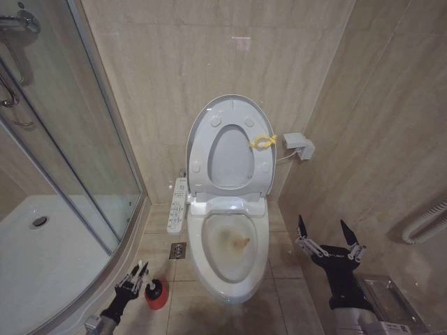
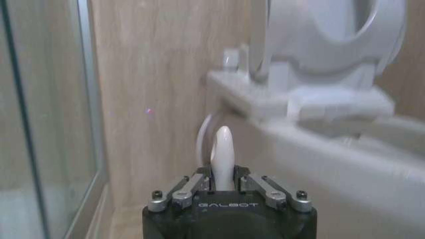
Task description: Open the toilet lid, clean the toilet bowl with a toilet brush, close the toilet lid, and flush.
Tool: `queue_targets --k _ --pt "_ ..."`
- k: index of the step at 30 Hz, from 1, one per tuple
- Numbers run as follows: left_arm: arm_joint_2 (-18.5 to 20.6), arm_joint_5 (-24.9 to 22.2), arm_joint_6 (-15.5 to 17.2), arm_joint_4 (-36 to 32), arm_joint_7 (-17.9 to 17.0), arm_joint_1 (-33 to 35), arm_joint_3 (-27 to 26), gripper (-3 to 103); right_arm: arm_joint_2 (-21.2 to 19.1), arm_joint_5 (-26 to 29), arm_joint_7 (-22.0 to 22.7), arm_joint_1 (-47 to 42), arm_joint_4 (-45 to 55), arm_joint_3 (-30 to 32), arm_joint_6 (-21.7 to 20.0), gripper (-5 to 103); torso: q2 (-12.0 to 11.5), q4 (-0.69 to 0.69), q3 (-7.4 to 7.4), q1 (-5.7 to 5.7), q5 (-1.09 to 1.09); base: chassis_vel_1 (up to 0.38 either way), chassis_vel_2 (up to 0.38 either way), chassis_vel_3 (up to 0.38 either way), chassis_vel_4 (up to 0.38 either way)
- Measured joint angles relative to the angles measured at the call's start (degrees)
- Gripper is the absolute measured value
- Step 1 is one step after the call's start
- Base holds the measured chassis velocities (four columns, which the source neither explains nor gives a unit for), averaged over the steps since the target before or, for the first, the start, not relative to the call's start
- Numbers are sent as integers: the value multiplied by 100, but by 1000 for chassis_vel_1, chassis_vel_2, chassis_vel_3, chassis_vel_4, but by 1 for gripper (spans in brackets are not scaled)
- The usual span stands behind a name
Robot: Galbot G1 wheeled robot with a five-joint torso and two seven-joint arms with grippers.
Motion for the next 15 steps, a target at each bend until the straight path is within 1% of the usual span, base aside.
queue_targets --k 1,2,3,4,6,7,8,9,10,11,12,13,14,15 --pt "25 -87 61 -211 65 81 -40 20 0 0 0 0 0 0 0 100 0 0 0 0 0 0 0 0 0" --pt "25 -87 61 -211 65 81 -40 20 0 0 0 0 0 0 0 100 0 0 0 0 0 0 0 0 0" --pt "37 -202 153 -520 157 201 -115 20 0 0 0 0 0 0 0 100 0 0 0 0 0 0 0 0 0" --pt "31 -288 220 -746 206 311 -185 20 0 0 0 0 0 0 0 100 0 -2 0 0 0 0 0 0 0" --pt "-18 -422 341 -1154 391 607 -358 20 0 0 0 0 0 0 0 100 0 0 0 0 1 0 0 0 0" --pt "-18 -422 341 -1154 391 607 -358 20 0 0 0 0 0 0 0 100 0 0 0 0 1 0 0 0 0" --pt "-41 -461 413 -1310 533 736 -455 20 -1 0 0 0 0 0 0 100 0 2 0 0 -1 0 0 0 0" --pt "-58 -504 477 -1467 701 889 -553 20 0 0 0 0 0 0 0 100 0 -1 0 0 0 0 0 0 0" --pt "-82 -546 538 -1616 910 1075 -657 20 0 0 0 0 0 0 0 100 0 0 0 -1 2 0 0 0 0" --pt "-82 -546 538 -1616 910 1075 -657 20 0 0 0 0 0 0 0 100 0 0 0 -1 2 0 0 0 0" --pt "-113 -571 562 -1748 1139 1288 -751 20 0 0 0 0 0 1 0 100 0 2 0 -1 2 0 0 0 0" --pt "-138 -573 559 -1836 1277 1426 -816 20 0 0 0 0 0 0 0 100 0 3 0 -1 0 0 0 0 0" --pt "-174 -573 528 -1934 1401 1578 -879 20 0 0 0 0 0 1 0 100 0 0 -1 -1 1 0 0 0 0" --pt "-206 -572 491 -2004 1499 1701 -920 20 0 0 0 0 0 1 0 100 0 2 0 -1 2 0 0 0 0"
